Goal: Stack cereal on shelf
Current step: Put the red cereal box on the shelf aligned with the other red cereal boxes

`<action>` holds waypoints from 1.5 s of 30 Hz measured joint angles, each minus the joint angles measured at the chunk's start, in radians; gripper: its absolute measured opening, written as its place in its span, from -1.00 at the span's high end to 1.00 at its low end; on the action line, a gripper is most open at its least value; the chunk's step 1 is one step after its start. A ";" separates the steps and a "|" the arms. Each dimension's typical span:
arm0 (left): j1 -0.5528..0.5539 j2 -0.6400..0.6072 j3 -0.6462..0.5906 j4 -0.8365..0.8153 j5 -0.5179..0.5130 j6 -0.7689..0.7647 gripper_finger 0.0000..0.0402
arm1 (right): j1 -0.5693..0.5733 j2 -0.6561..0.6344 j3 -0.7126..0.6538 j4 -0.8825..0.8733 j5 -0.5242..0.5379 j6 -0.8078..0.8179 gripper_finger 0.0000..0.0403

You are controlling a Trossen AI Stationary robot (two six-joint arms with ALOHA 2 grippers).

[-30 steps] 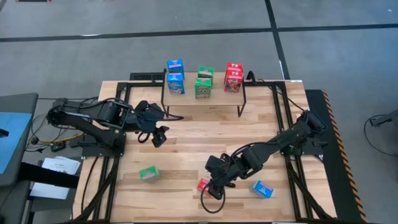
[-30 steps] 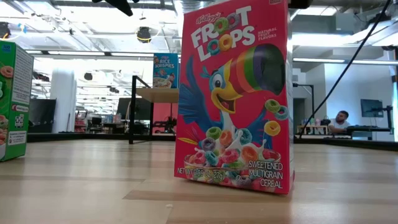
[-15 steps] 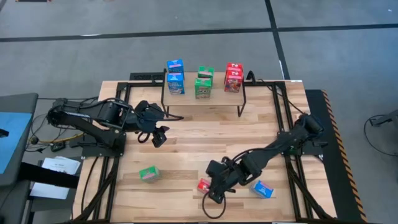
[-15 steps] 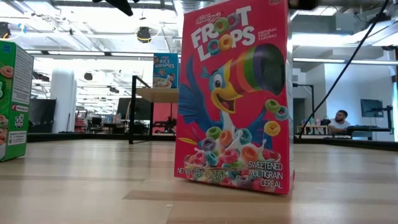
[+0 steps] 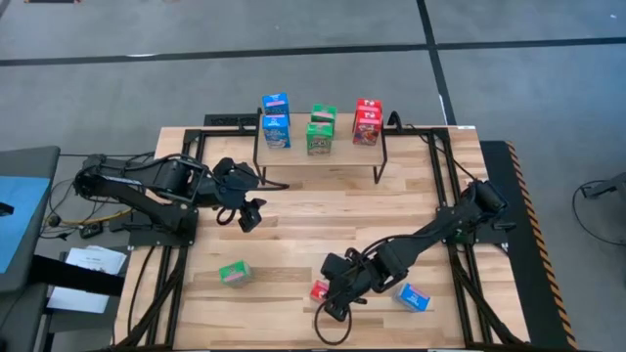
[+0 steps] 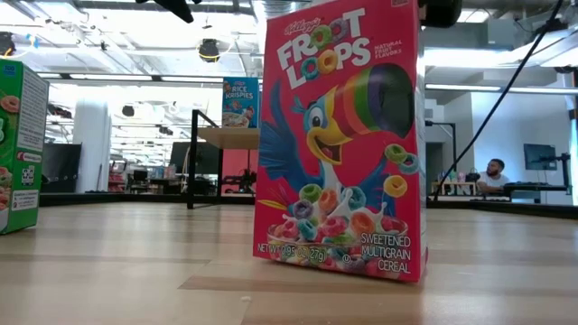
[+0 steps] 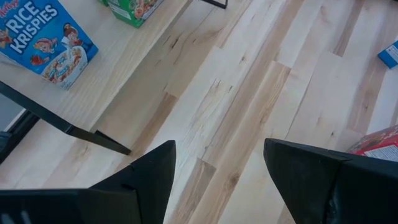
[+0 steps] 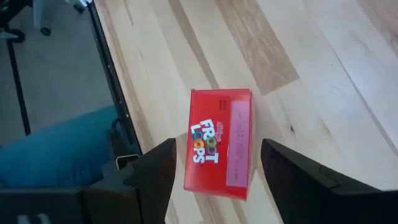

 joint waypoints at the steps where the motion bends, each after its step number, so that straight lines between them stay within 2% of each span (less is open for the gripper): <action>1: 0.000 0.000 0.000 0.000 -0.001 0.000 -0.16 | 0.000 0.000 0.000 -0.001 0.000 0.000 -0.29; 12: 0.000 0.000 0.000 -0.001 0.000 -0.006 -0.16 | 0.007 0.066 0.001 0.017 -0.026 -0.002 -0.29; 30: 0.000 0.000 0.000 0.000 0.000 0.007 -0.16 | 0.025 0.062 0.001 0.046 -0.034 0.000 -0.29; 45: 0.000 0.000 0.000 0.000 0.000 0.008 -0.16 | 0.016 0.064 0.001 0.002 -0.038 0.000 -0.29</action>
